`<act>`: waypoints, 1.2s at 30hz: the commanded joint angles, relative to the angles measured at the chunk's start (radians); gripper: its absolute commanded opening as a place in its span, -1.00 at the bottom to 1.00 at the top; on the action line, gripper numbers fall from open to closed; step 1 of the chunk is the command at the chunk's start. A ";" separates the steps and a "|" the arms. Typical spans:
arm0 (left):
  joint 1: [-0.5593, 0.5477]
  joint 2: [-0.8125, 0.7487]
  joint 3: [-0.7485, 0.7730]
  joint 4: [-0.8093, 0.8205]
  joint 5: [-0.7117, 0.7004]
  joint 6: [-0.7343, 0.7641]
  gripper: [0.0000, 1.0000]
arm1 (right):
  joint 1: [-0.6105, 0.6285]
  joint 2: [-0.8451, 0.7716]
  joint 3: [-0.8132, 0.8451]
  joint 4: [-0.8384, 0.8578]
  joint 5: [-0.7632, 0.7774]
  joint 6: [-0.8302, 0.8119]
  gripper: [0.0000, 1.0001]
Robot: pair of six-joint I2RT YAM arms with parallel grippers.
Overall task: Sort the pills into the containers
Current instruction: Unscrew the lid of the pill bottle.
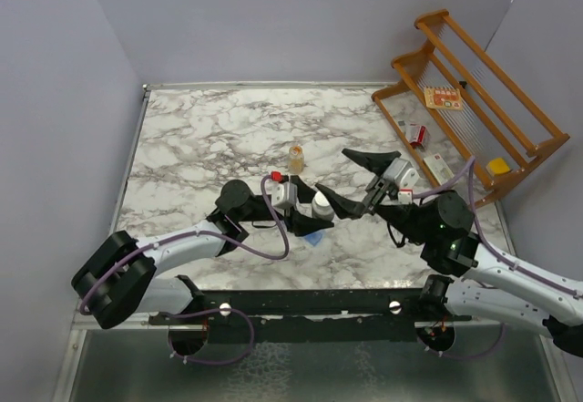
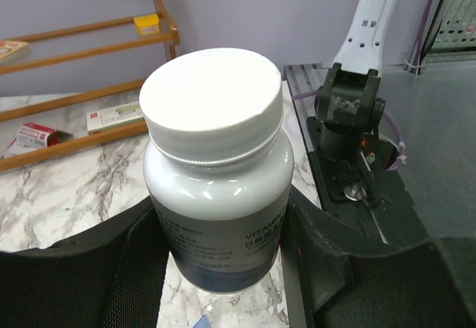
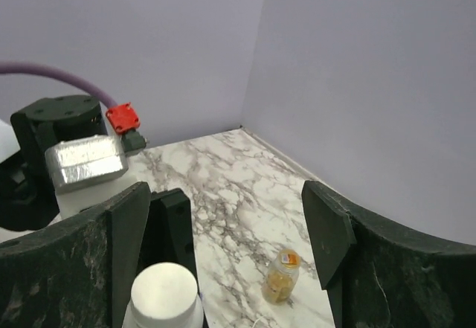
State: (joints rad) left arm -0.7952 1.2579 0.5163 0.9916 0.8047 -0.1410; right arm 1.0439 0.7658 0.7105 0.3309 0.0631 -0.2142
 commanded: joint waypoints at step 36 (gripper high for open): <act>-0.007 -0.028 0.006 -0.084 -0.330 0.114 -1.00 | -0.006 0.130 0.009 -0.089 0.174 0.154 0.21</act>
State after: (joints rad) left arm -0.7963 1.2472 0.5152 0.8955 0.4957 -0.0349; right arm 1.0431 0.8986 0.7319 0.1879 0.2024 -0.0566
